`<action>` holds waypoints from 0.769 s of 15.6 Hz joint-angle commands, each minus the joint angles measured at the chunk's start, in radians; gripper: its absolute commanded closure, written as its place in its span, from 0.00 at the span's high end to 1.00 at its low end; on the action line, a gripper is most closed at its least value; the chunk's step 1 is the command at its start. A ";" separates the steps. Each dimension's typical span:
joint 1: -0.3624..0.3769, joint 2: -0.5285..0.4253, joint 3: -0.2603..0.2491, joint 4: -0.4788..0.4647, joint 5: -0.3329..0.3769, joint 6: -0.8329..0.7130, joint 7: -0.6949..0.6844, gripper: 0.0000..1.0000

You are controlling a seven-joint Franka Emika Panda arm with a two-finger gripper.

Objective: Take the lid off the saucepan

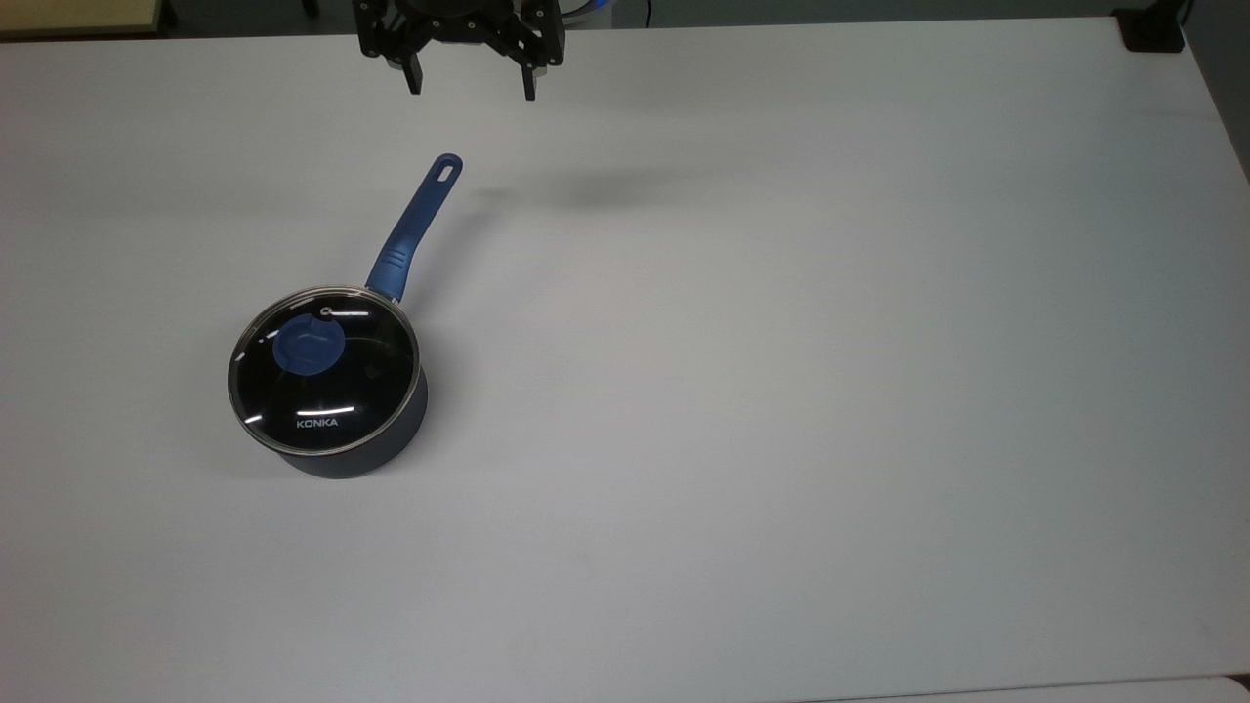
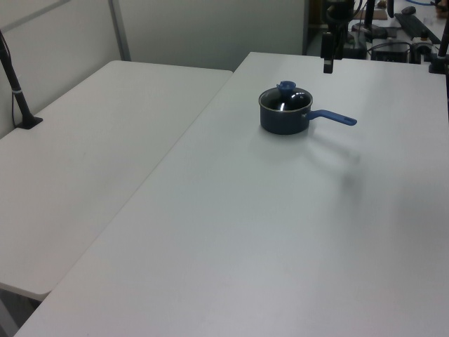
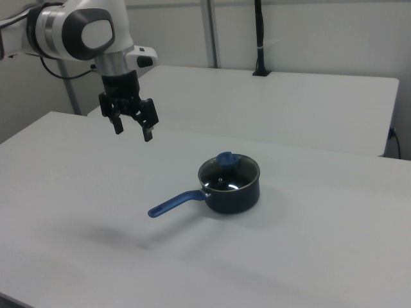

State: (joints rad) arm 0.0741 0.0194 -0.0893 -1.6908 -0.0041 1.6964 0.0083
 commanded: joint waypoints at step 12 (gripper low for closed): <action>-0.014 0.001 0.013 0.008 -0.016 0.005 0.036 1.00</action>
State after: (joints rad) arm 0.0697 0.0199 -0.0893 -1.6893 -0.0041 1.6934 0.0249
